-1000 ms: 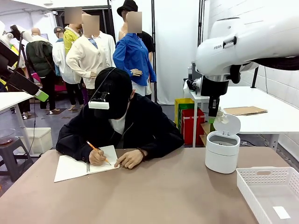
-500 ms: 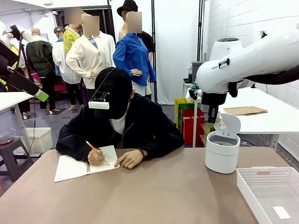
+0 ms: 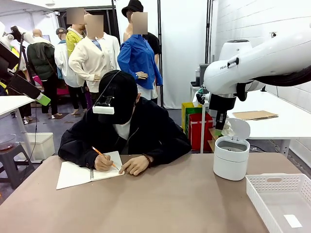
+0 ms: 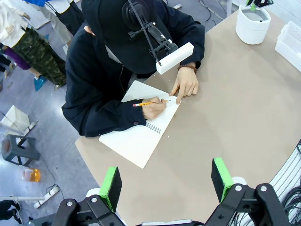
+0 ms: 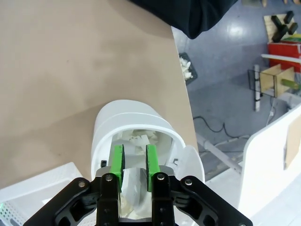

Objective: Sort the paper based on its condition.
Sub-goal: If a person hands you a paper, place it in the Organizing basket , and if it's crumpled, put it in the Trash can.

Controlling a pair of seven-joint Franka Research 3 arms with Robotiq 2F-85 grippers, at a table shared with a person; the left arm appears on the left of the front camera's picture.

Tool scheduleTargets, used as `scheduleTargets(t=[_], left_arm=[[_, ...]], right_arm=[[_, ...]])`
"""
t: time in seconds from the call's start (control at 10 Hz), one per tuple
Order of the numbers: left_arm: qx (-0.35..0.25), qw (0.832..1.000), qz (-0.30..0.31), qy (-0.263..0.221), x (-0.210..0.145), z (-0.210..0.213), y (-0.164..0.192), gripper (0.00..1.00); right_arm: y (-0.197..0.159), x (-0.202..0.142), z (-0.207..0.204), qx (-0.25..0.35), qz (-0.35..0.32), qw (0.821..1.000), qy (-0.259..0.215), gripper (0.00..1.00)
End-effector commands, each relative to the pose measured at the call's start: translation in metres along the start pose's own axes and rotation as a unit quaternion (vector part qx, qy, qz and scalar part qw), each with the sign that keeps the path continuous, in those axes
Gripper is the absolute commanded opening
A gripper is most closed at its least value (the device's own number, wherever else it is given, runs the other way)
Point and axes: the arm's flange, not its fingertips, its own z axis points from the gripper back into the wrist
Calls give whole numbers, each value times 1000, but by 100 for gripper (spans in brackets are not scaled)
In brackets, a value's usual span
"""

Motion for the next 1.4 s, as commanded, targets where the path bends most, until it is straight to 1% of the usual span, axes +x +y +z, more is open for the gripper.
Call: scheduleTargets(t=[0.0, 0.6, 0.7, 0.8, 1.1, 1.2, 1.3], left_arm=[[-2, 1000, 1, 0, 0, 1, 0, 100], [-2, 1000, 1, 0, 0, 1, 0, 100], [-2, 1000, 1, 0, 0, 1, 0, 100], [-2, 1000, 1, 0, 0, 1, 0, 100], [-2, 1000, 1, 0, 0, 1, 0, 100], [-2, 1000, 1, 0, 0, 1, 0, 100], [-2, 1000, 1, 0, 0, 1, 0, 100]], right_arm=[[-4, -1, -3, -13, 1, 1000, 5, 24], [-4, -1, -3, -13, 1, 1000, 5, 24], [-1, -1, 0, -3, 1, 1000, 3, 24], [-1, -7, -2, -3, -1, 1000, 9, 40], [-3, -14, -7, -5, 2, 999, 36, 91], [-3, -13, -8, -5, 3, 999, 39, 100], [-2, -13, -7, -7, 5, 999, 39, 100]])
